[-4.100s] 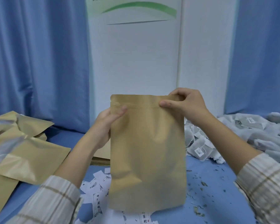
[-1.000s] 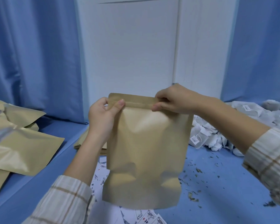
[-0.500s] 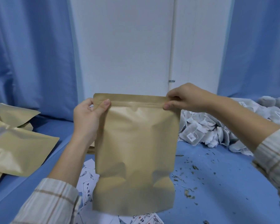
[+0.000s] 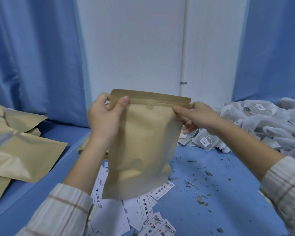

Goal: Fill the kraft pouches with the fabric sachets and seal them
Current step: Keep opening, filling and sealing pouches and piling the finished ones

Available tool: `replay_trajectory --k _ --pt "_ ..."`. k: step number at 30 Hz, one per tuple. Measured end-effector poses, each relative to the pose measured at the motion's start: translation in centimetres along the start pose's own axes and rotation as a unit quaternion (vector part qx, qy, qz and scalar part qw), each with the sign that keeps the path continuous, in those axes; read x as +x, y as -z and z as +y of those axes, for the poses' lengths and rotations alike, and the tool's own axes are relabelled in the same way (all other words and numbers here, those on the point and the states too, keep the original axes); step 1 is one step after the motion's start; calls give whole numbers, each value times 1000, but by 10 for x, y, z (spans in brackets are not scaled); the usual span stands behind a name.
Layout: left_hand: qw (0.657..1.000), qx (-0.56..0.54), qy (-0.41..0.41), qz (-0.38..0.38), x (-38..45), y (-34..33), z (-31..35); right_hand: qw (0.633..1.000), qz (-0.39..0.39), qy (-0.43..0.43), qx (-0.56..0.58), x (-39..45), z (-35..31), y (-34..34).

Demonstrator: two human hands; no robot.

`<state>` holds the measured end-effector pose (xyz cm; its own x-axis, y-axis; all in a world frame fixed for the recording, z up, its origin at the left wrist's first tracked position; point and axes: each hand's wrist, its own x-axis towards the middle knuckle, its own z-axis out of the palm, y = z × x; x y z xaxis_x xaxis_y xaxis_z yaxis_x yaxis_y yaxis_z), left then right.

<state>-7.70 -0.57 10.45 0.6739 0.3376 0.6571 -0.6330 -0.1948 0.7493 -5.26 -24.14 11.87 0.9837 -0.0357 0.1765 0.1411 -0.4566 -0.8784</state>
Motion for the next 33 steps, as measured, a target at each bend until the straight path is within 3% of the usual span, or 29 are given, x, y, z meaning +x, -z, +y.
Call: replay_trajectory --k 4,8,10,13,15,18,21,23,27,30,31,33 --pt "994 80 -74 5 -23 -28 25 970 -65 -81 220 -16 -1 -13" --pt "987 84 -128 -44 -58 -51 47 933 -149 -134 298 -34 -11 -6" --pt "945 171 -266 -82 -75 -60 56 915 -188 -137 329 -45 -15 -1" --pt "854 280 -434 -63 -85 -70 58 883 -183 -141 409 -60 -13 5" --pt "827 299 -474 -42 -90 -74 54 862 -139 -148 464 -66 -5 4" --pt "823 291 -482 -73 -102 -70 39 836 -86 -142 523 -70 19 -9" --pt "868 224 -431 -101 -115 -52 18 796 -52 -125 590 -74 39 -29" --pt "911 178 -370 -46 -127 -36 2 781 -18 -114 614 -72 49 -40" --pt "987 134 -77 53 -136 -13 -23 796 -7 -136 589 -71 58 -75" --pt "984 102 4 143 -132 6 -37 792 0 -155 591 -65 61 -105" --pt "984 91 48 145 -131 13 -43 788 -3 -157 596 -64 60 -114" --pt "971 30 218 98 -125 22 -55 776 -3 -156 611 -61 59 -131"
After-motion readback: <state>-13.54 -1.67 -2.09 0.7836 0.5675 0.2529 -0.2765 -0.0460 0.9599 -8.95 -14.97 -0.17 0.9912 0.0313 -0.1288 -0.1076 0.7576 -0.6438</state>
